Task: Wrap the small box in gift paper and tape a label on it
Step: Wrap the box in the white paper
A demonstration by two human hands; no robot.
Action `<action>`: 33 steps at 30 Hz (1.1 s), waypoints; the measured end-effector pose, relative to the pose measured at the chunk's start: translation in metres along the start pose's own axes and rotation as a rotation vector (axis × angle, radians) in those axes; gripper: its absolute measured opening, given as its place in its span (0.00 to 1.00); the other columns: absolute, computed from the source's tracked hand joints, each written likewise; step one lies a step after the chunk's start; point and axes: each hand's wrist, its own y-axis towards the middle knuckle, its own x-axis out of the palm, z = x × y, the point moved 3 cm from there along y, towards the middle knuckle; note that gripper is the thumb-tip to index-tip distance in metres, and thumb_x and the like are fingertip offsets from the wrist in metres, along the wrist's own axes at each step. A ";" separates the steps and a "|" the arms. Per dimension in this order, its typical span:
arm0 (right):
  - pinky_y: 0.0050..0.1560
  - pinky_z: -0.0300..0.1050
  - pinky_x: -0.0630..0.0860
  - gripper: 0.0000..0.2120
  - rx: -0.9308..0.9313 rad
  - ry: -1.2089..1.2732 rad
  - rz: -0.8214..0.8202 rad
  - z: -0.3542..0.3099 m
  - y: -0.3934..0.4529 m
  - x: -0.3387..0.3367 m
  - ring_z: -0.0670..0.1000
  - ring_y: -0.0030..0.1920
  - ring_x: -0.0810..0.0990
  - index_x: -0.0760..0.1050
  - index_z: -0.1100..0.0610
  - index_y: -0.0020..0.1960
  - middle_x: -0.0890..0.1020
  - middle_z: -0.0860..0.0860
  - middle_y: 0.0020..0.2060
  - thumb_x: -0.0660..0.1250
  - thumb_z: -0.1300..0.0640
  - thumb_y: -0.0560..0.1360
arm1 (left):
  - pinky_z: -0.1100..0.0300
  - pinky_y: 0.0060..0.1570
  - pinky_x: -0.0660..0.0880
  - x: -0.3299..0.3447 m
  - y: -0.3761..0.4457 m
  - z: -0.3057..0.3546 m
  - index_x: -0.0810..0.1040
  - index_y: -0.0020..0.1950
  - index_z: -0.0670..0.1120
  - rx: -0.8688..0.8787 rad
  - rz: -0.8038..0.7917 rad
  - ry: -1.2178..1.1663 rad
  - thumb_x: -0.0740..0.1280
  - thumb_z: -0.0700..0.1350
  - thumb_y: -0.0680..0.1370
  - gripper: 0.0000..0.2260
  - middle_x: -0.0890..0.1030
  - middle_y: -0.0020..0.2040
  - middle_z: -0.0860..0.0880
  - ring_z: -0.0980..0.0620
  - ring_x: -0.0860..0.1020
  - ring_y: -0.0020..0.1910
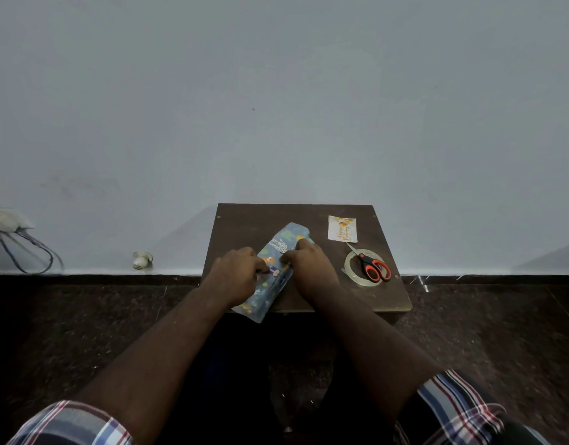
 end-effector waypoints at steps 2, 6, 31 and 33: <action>0.55 0.49 0.74 0.16 0.019 0.051 -0.028 0.000 0.007 0.003 0.60 0.57 0.76 0.81 0.54 0.64 0.77 0.57 0.56 0.64 0.61 0.78 | 0.52 0.51 0.76 0.000 0.000 0.002 0.84 0.57 0.57 -0.003 0.022 -0.033 0.67 0.49 0.76 0.12 0.78 0.51 0.50 0.45 0.78 0.53; 0.58 0.46 0.74 0.18 0.049 0.100 -0.063 0.002 0.020 0.009 0.58 0.59 0.78 0.80 0.53 0.65 0.78 0.56 0.60 0.68 0.58 0.75 | 0.53 0.47 0.76 0.007 0.000 0.005 0.86 0.51 0.52 -0.012 0.041 -0.136 0.65 0.54 0.69 0.16 0.80 0.47 0.47 0.43 0.80 0.49; 0.56 0.54 0.81 0.12 0.379 0.810 0.013 0.025 0.007 0.032 0.51 0.50 0.85 0.84 0.54 0.56 0.87 0.50 0.50 0.69 0.61 0.75 | 0.48 0.62 0.74 0.022 0.034 0.000 0.76 0.71 0.53 -0.113 0.060 -0.109 0.68 0.52 0.79 0.20 0.74 0.62 0.43 0.41 0.75 0.60; 0.56 0.59 0.81 0.13 0.398 0.929 -0.033 0.028 -0.003 0.041 0.54 0.51 0.85 0.83 0.55 0.56 0.87 0.52 0.51 0.66 0.66 0.76 | 0.48 0.62 0.73 0.026 0.033 0.001 0.75 0.72 0.51 -0.100 0.069 -0.113 0.67 0.51 0.79 0.20 0.74 0.61 0.43 0.41 0.74 0.61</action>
